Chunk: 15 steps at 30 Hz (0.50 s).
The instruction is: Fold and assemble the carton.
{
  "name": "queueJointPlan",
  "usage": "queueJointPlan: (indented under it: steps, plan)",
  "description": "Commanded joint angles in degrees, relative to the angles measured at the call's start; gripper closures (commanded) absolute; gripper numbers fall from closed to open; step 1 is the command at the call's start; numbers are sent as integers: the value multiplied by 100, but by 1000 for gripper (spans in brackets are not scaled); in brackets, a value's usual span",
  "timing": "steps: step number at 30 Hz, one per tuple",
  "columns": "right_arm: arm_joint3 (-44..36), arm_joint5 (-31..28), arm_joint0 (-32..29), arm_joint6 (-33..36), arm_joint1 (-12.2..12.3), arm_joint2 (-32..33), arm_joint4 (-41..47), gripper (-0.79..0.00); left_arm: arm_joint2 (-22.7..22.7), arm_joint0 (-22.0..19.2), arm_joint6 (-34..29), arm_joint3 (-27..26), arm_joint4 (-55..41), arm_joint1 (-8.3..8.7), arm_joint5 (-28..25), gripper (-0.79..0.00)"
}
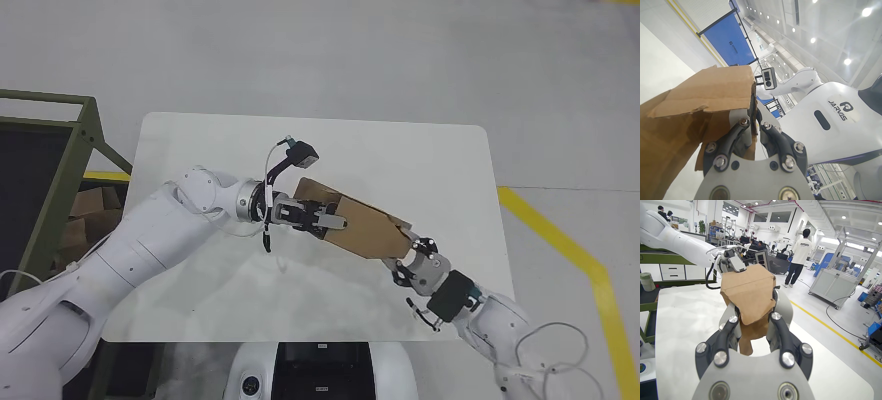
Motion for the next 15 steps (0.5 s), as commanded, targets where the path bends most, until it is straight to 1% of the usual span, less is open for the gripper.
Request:
queueJointPlan:
  steps: [1, 7, 15]
  plan:
    - [-5, -30, 17, 64, 2, -27, -13, -289, -30, 19, -13, -2, 0, -7, 14, 0]
    - [-30, -162, 65, 145, 17, -85, -101, -299, -138, 74, -27, -8, 10, -22, 27, 0]
    - [-19, -162, 106, 203, 25, -137, -93, -292, -259, 149, -69, -33, 31, -40, 70, 0]
